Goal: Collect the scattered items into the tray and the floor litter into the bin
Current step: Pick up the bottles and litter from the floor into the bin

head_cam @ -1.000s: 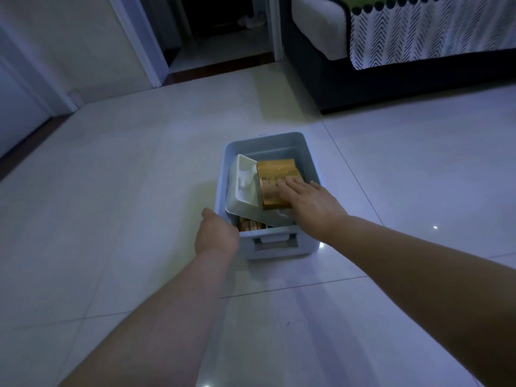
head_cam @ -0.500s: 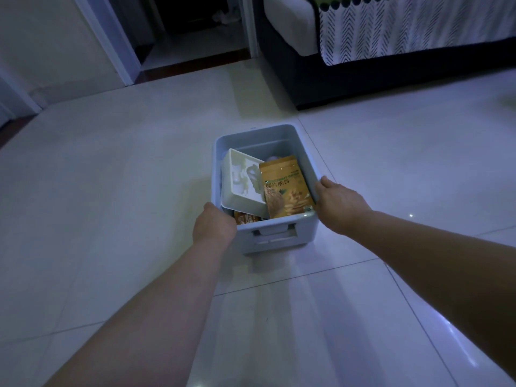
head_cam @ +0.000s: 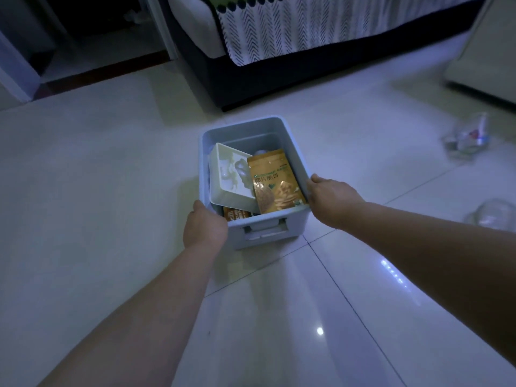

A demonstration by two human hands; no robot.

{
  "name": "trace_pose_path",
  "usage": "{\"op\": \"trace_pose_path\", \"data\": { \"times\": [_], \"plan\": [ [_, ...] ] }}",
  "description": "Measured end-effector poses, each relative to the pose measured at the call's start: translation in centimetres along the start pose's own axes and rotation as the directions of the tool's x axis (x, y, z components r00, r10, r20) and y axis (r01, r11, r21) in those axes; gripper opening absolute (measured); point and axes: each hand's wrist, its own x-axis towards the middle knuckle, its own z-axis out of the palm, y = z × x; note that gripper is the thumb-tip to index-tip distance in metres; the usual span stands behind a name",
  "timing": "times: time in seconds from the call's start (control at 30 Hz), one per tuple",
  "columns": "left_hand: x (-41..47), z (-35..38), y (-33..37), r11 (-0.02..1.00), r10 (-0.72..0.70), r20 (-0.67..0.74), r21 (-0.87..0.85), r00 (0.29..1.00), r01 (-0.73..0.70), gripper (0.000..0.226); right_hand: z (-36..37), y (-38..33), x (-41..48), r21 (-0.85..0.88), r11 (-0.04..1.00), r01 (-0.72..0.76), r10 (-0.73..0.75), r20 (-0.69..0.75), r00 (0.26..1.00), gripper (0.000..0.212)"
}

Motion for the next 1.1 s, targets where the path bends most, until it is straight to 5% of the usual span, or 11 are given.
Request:
{"op": "trace_pose_path", "data": {
  "times": [0.13,0.3,0.67,0.83,1.1],
  "plan": [
    [-0.8,2.6,4.5,0.998,0.052,0.039,0.018,0.998,-0.053,0.035,-0.4,5.9,0.1,0.039,0.998,-0.053,0.053,0.0,0.999,0.015],
    [-2.3,5.9,9.4,0.997,0.053,0.063,0.053,0.997,-0.057,0.035,-0.3,9.5,0.4,0.137,0.958,-0.251,0.258,-0.04,0.965,0.029],
    [-2.6,12.9,20.4,0.988,0.049,-0.005,0.144,0.999,-0.047,0.039,3.3,21.4,-1.4,0.348,0.858,-0.377,0.473,-0.253,0.844,0.033],
    [-4.2,14.4,25.0,0.988,0.019,0.054,0.149,0.998,-0.027,0.037,5.3,23.4,-2.8,0.471,0.717,-0.514,0.637,-0.144,0.757,0.041],
    [-3.6,17.4,28.0,0.984,0.052,0.04,0.171,0.998,-0.058,0.044,7.3,27.8,-3.6,0.254,0.623,-0.74,0.754,0.054,0.654,0.071]
  ]
}}
